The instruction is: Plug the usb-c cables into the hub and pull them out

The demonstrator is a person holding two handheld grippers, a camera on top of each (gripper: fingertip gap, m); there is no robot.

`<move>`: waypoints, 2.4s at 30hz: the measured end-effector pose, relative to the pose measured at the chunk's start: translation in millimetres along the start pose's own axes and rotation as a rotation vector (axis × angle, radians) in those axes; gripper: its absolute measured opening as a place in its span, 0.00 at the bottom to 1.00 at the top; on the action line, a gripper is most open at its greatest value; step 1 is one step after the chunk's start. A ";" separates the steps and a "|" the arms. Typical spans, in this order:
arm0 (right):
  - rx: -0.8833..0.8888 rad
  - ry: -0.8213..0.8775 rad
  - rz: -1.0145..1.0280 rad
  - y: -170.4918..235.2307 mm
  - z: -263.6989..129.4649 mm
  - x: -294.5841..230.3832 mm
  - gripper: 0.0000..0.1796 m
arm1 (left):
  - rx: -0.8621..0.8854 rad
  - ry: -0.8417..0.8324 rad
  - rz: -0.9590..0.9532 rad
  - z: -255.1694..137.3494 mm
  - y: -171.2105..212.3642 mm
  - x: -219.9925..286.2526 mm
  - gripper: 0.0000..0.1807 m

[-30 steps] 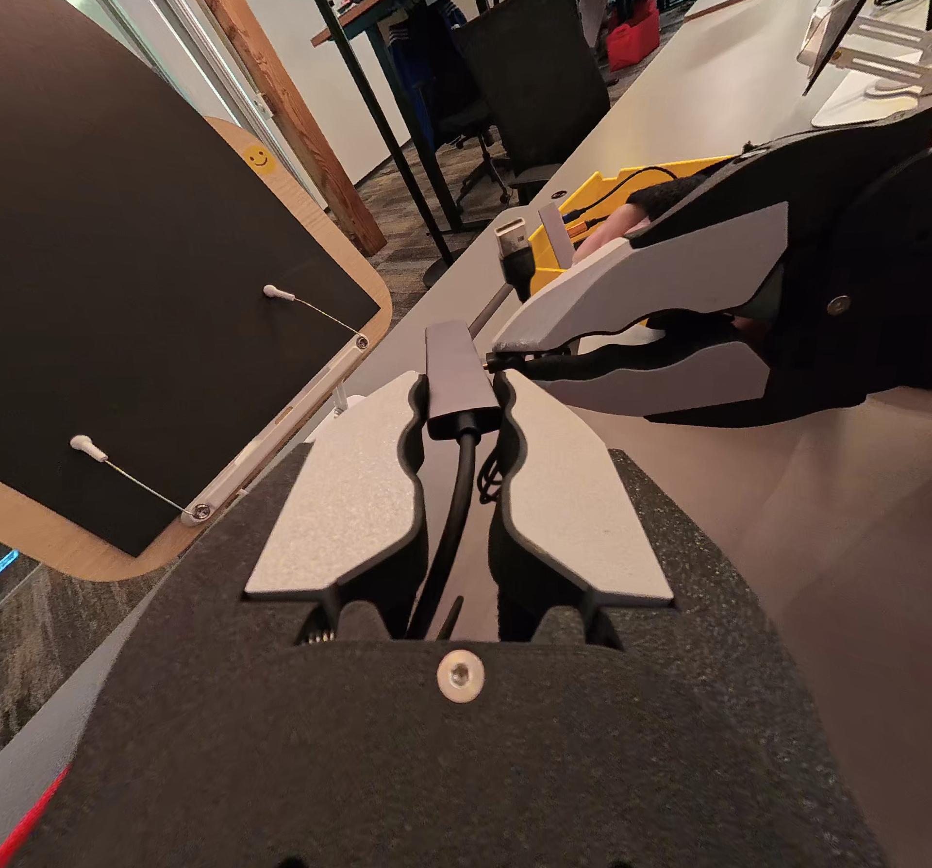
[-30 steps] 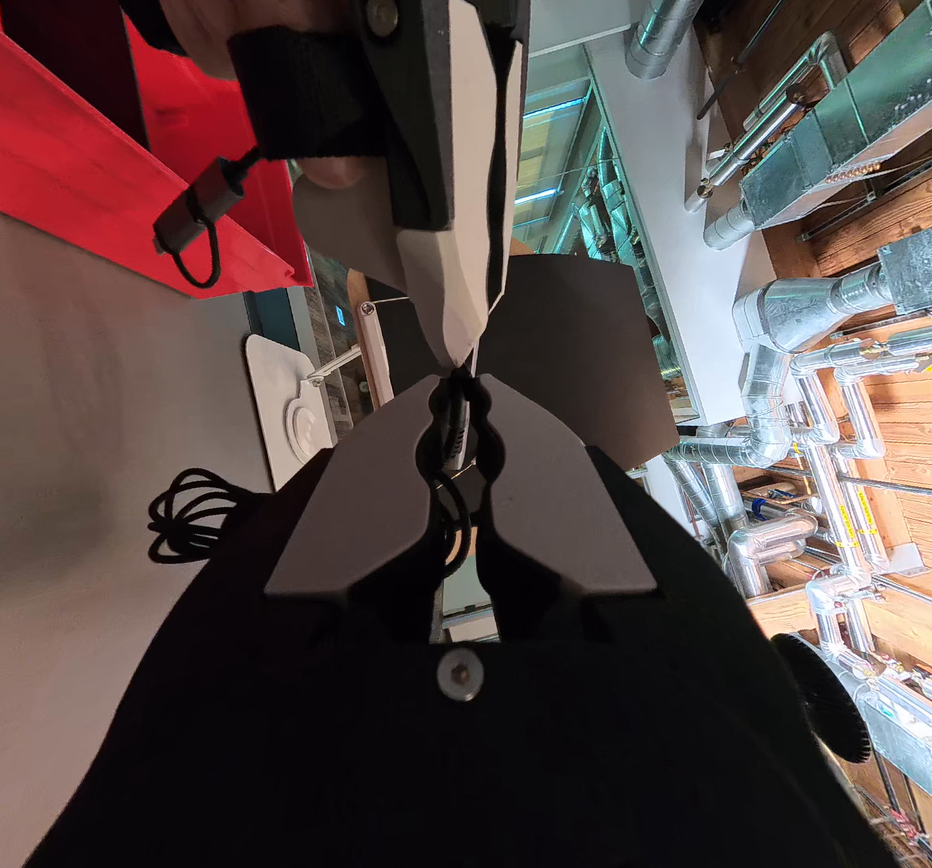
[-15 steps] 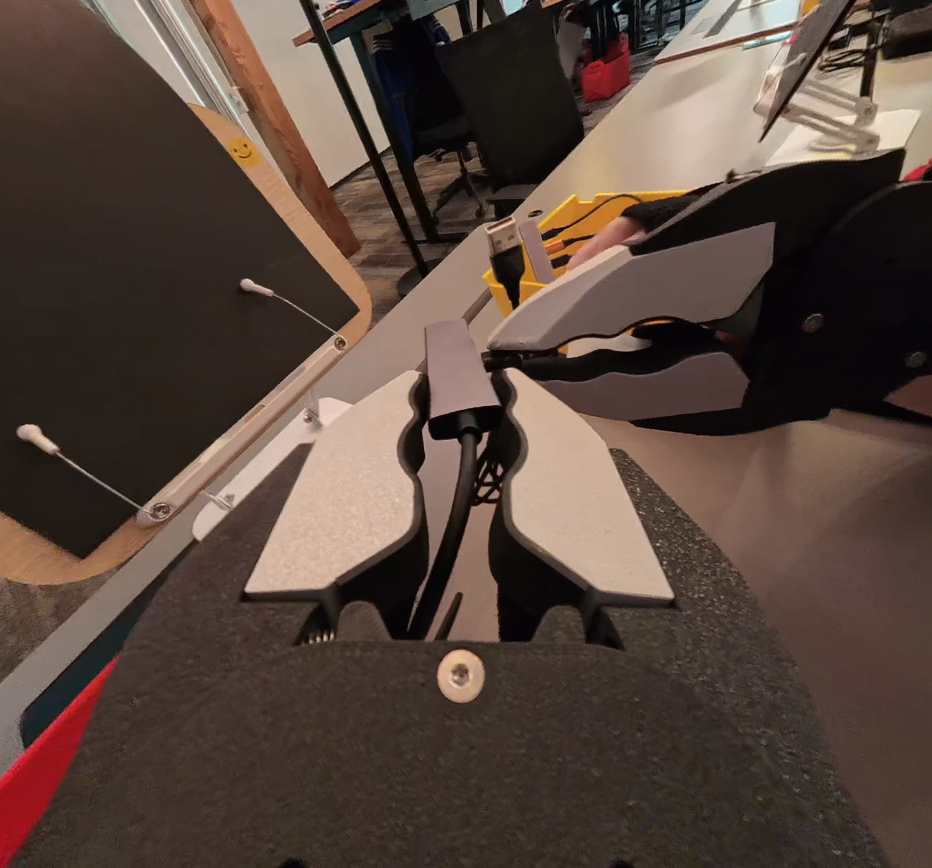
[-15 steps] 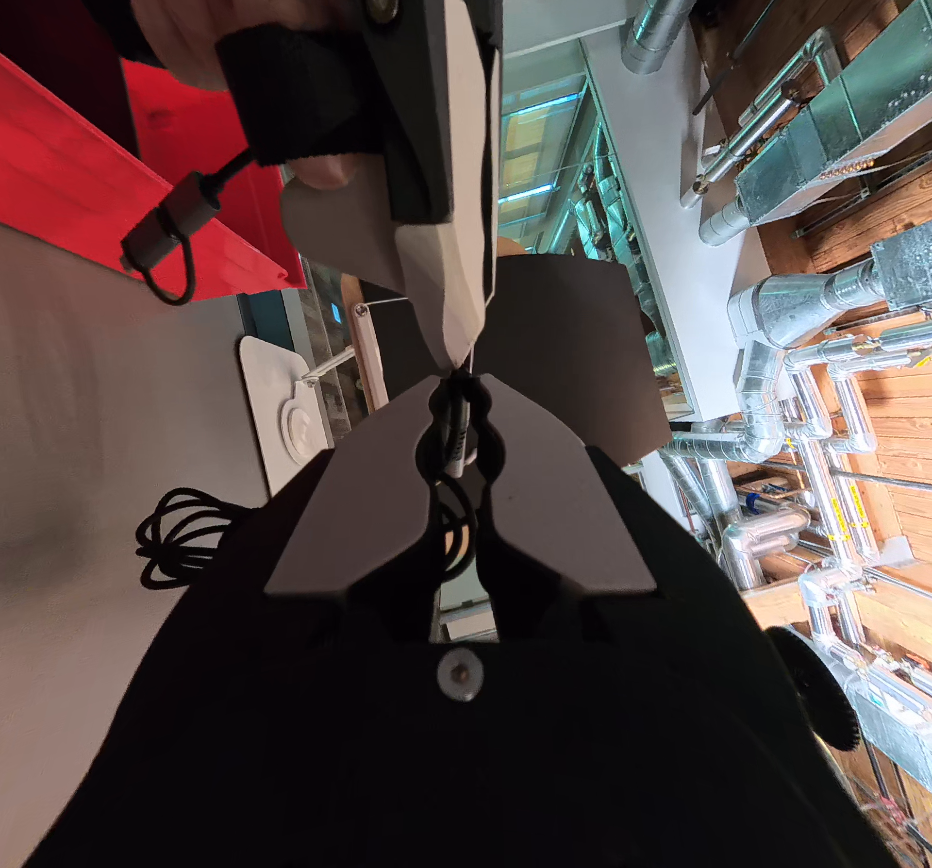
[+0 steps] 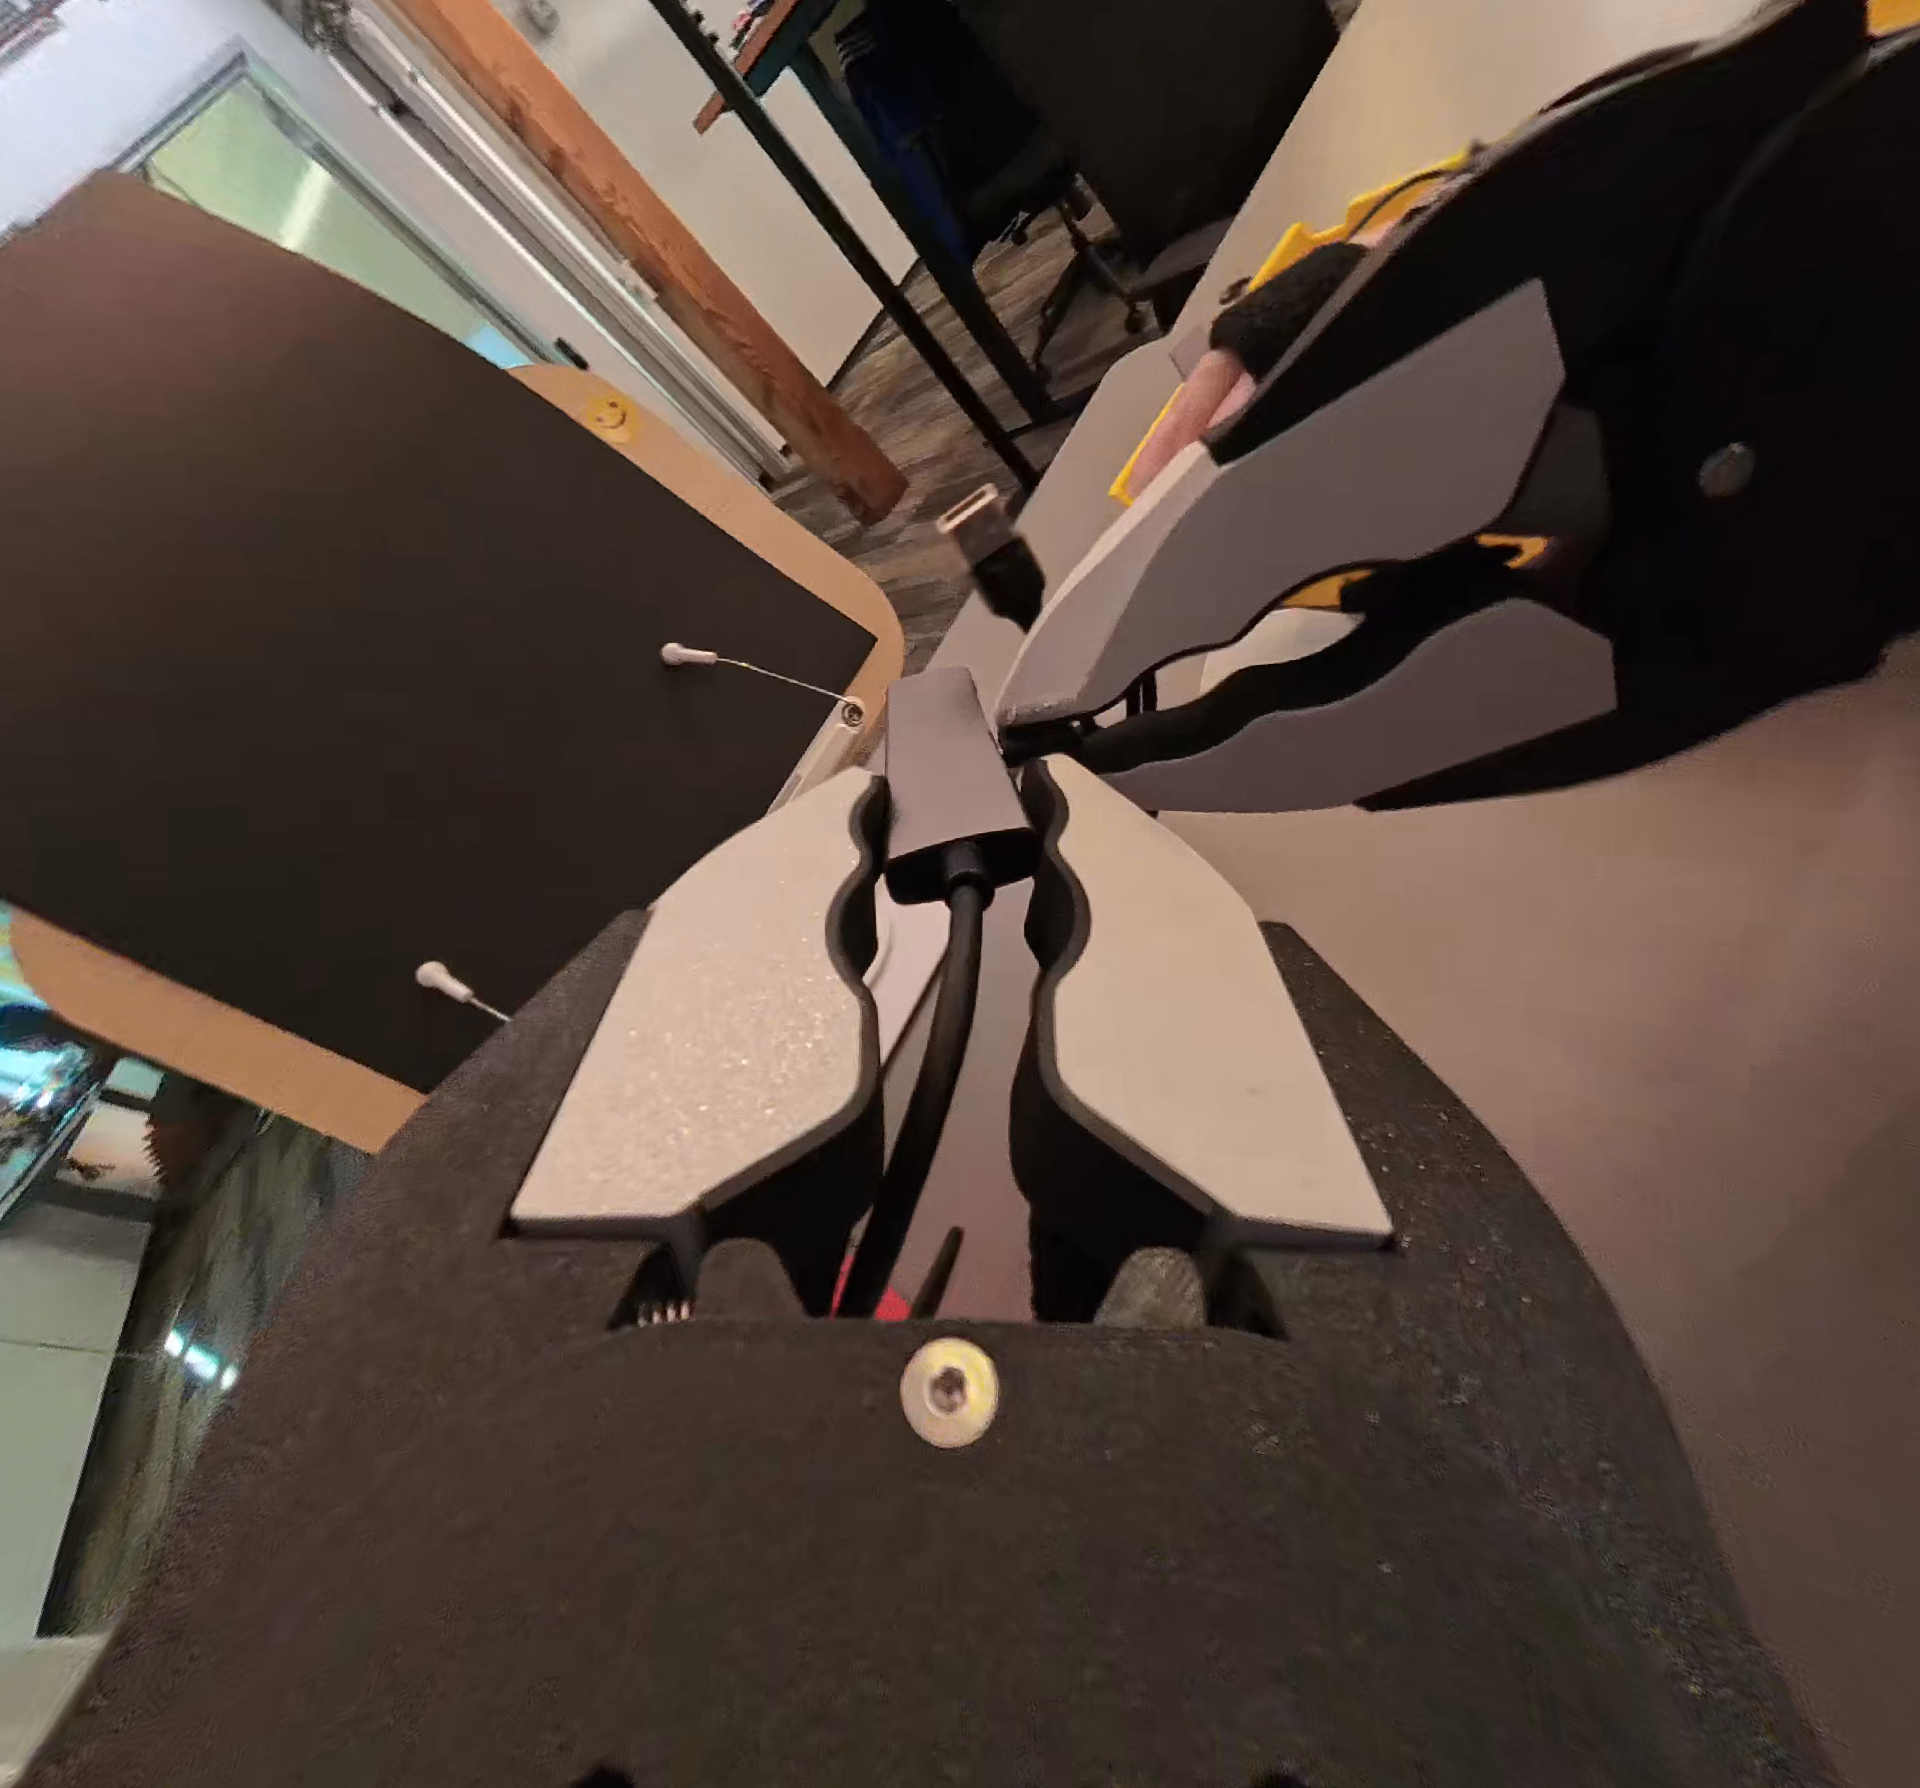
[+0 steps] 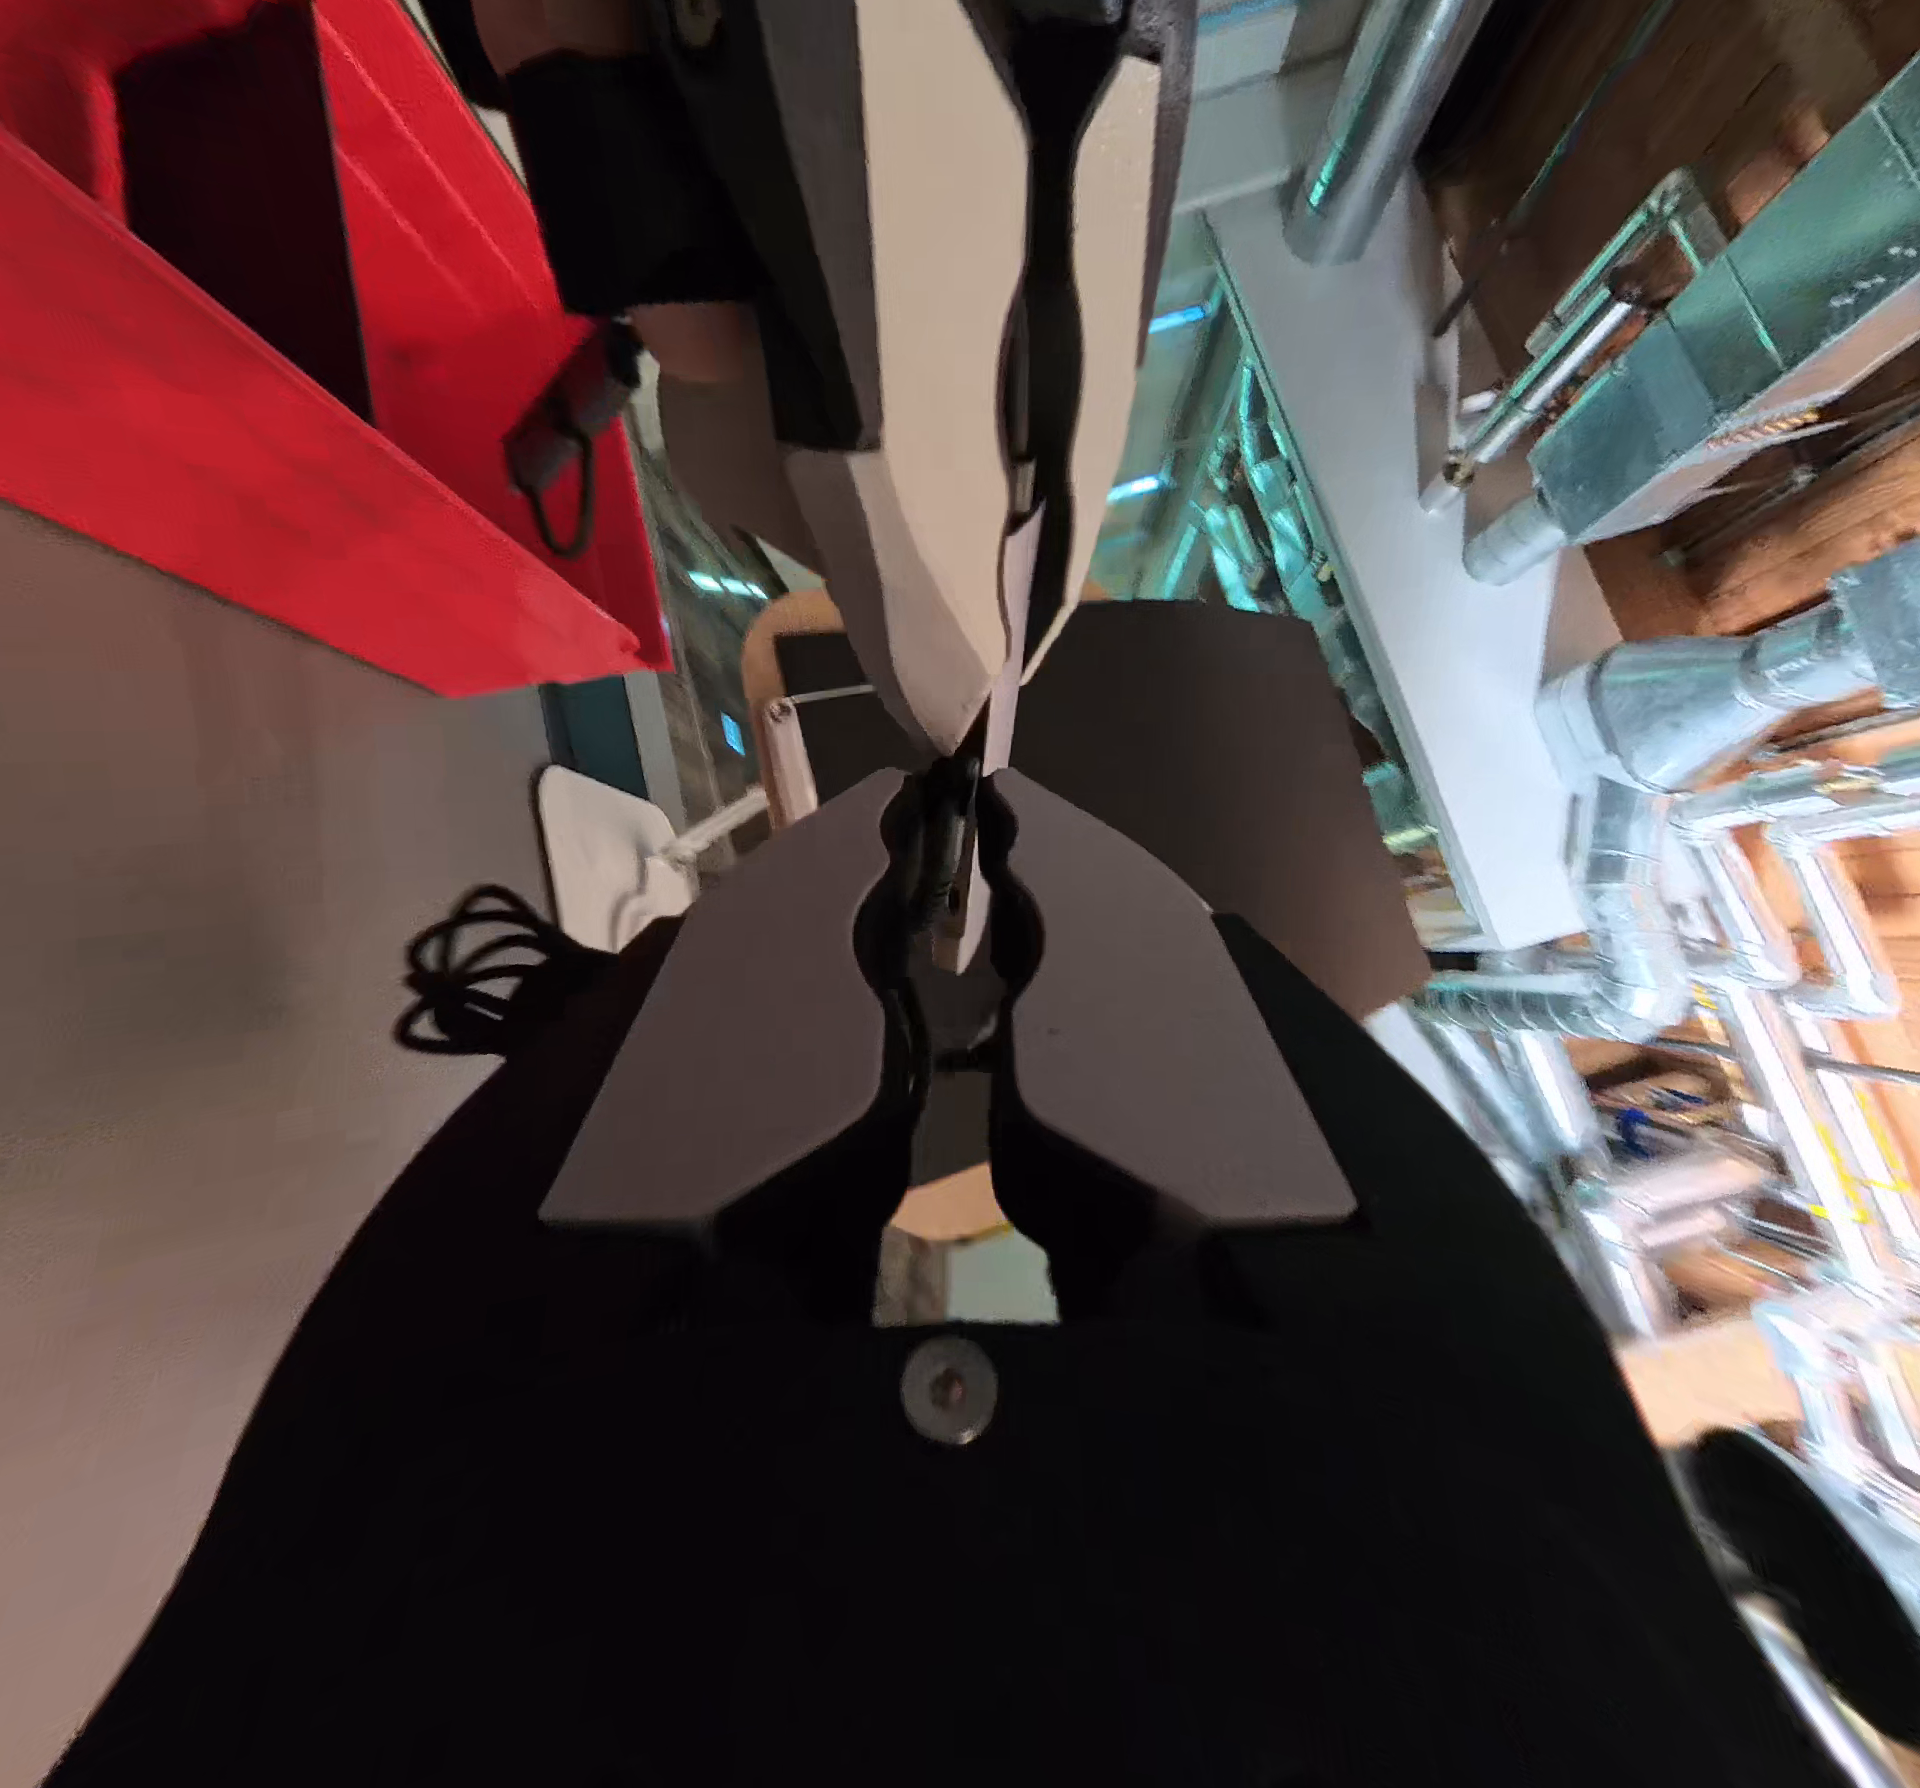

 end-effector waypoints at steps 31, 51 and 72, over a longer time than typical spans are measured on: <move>0.297 -0.731 0.456 -9.5 -56.1 60.3 0.20 | 0.558 0.491 0.260 -56.2 -4.5 21.5 0.13; 0.255 -0.775 0.566 -6.5 -42.2 59.9 0.14 | 0.544 0.466 0.125 -56.6 -5.1 13.2 0.14; -0.459 0.385 1.008 208.1 -137.7 159.6 0.14 | 0.432 0.163 -0.098 -52.3 1.5 -13.7 0.27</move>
Point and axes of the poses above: each gripper's, where its closed fingertips meet, z out along the fingers, y out of its underside, x = y × z across the jaws, the point moved 10 cm from there along -z, back along the fingers, and after that the axes turned 2 degrees about y, right-handed, at the moved point
